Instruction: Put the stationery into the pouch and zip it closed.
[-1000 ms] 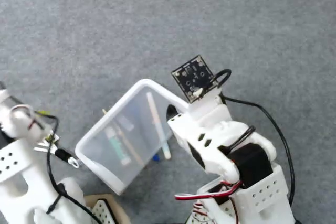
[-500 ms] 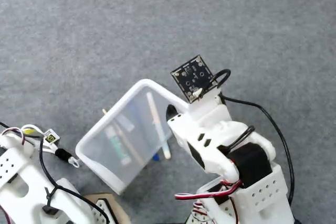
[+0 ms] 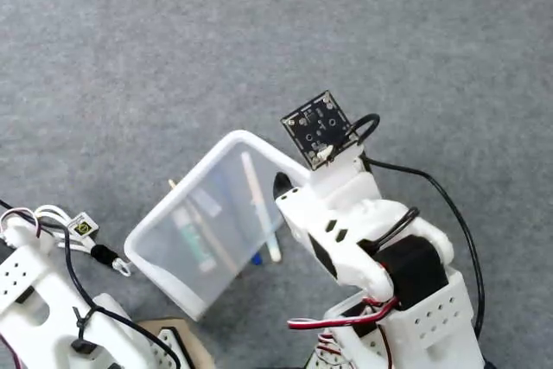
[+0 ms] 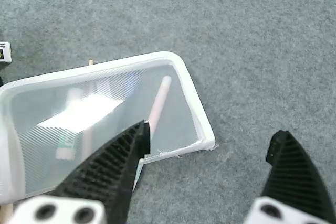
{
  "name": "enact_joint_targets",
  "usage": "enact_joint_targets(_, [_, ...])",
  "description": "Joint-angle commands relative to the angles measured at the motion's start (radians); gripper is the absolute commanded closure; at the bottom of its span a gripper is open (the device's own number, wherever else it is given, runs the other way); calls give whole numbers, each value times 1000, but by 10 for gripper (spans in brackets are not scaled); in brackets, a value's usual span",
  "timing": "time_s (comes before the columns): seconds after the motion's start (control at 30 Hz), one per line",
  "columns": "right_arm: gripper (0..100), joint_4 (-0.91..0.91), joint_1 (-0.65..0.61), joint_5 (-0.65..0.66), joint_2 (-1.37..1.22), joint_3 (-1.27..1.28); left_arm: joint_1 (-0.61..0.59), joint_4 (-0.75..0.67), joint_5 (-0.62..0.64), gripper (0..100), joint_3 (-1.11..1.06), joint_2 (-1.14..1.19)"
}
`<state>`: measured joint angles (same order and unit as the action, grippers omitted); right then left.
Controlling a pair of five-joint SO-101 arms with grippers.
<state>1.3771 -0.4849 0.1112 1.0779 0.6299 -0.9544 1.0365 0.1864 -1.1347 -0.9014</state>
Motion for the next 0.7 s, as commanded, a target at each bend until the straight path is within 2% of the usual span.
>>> enact_joint_targets(0.0, [638, -14, -11, 6, 8, -5, -4, -34, -2, 937, -1, 3])
enact_joint_targets(0.17, [638, -14, -11, 6, 8, -5, -2, -29, -9, 876, 18, 71])
enact_joint_targets(0.47, [638, -14, -9, 6, 8, -5, -4, 95, -2, 877, 297, 488])
enact_joint_targets(0.67, [638, -14, -9, 6, 8, -5, -4, 100, -2, 873, 417, 663])
